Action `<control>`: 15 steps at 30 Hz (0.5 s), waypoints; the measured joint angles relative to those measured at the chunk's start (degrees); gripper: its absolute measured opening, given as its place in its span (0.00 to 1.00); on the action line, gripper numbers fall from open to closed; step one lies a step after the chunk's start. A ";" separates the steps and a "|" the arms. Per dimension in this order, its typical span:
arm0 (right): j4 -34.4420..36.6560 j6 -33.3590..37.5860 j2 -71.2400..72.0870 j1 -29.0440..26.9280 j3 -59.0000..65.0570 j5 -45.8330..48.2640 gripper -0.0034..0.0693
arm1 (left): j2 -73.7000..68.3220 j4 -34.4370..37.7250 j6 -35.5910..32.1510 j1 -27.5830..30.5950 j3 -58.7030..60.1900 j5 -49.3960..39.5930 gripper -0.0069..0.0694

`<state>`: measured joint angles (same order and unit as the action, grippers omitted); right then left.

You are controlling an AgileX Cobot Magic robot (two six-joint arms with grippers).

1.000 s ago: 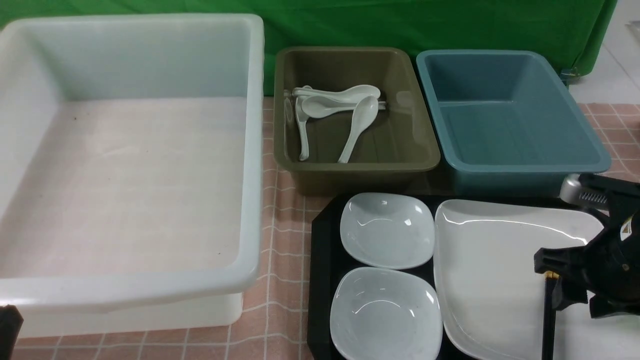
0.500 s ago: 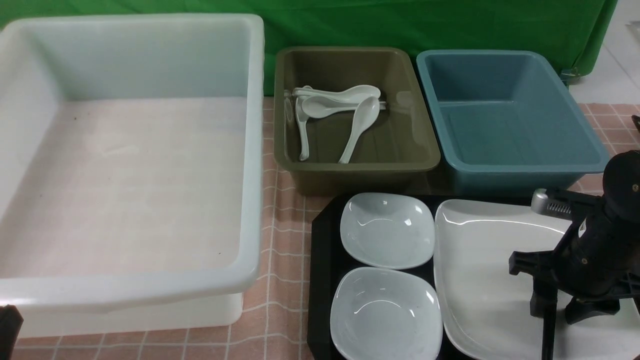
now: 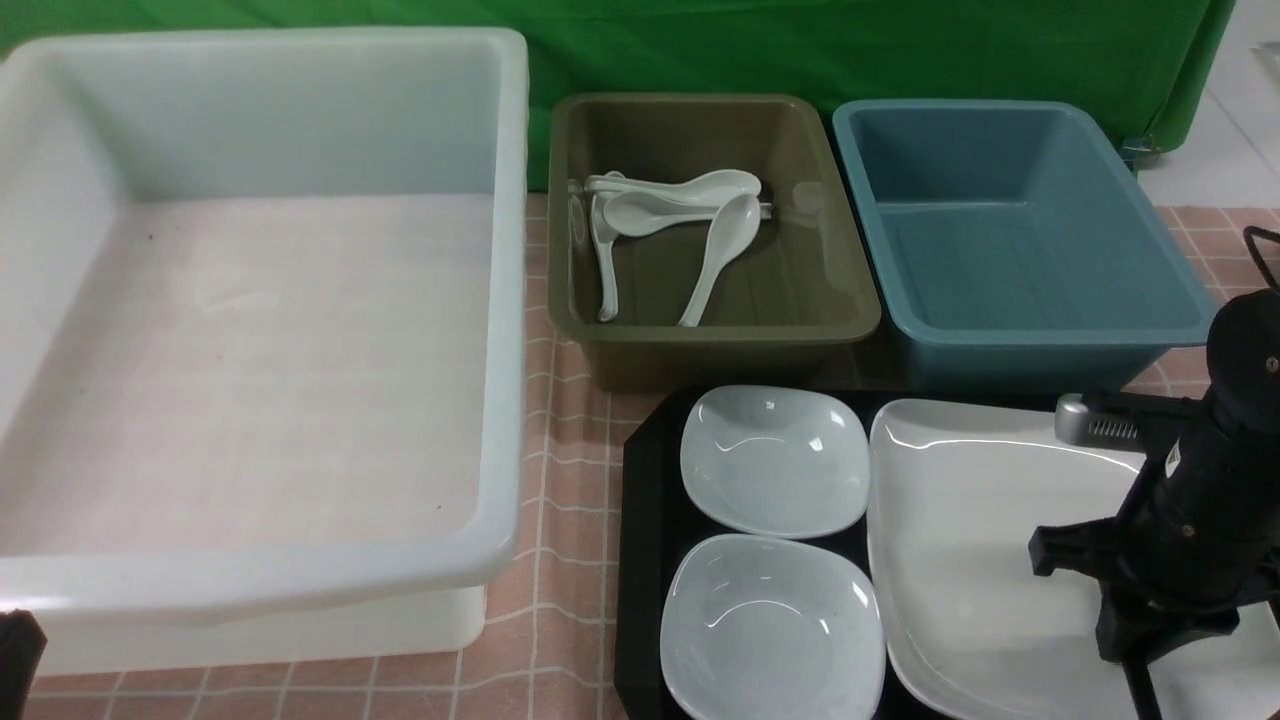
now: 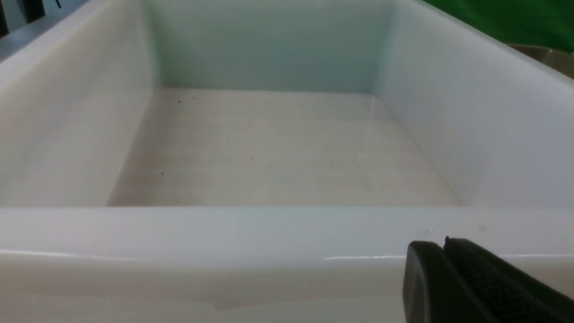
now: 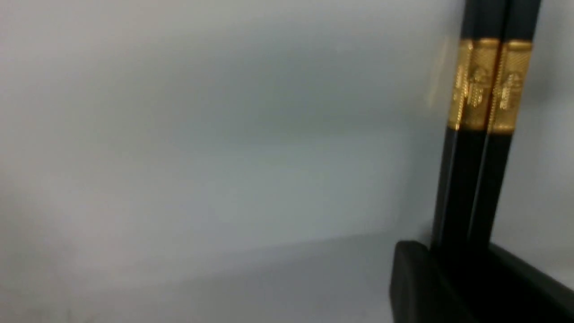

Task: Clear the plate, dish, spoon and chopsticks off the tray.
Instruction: Use the right arm to grab a pair of chopsticks from the plate, then use the right arm to put the chopsticks into the small storage box on the right

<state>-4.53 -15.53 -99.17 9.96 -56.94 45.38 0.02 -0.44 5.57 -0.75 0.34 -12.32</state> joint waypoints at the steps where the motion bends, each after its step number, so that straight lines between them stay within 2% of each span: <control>1: 0.00 0.64 0.82 0.00 -0.37 1.73 0.28 | 0.00 0.00 0.00 0.00 0.00 0.00 0.12; 7: 0.00 7.09 11.46 0.00 -8.12 12.29 0.28 | 0.00 0.00 0.00 0.00 0.00 0.00 0.12; 9: 0.00 8.26 13.44 0.00 -11.13 12.48 0.28 | 0.00 0.00 0.00 0.00 0.00 0.00 0.12; 12: -0.24 9.25 15.34 0.00 -16.33 9.57 0.28 | 0.00 0.00 0.00 0.00 0.00 0.00 0.12; 14: -0.96 10.60 15.25 0.00 -21.00 -2.04 0.28 | 0.00 0.00 0.00 0.00 0.00 0.00 0.12; 15: -1.02 10.61 15.25 0.00 -21.23 -3.17 0.28 | 0.00 0.00 0.00 0.00 0.00 0.00 0.12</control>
<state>-5.55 -4.93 -83.92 9.96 -78.17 42.21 0.02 -0.44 5.57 -0.75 0.34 -12.32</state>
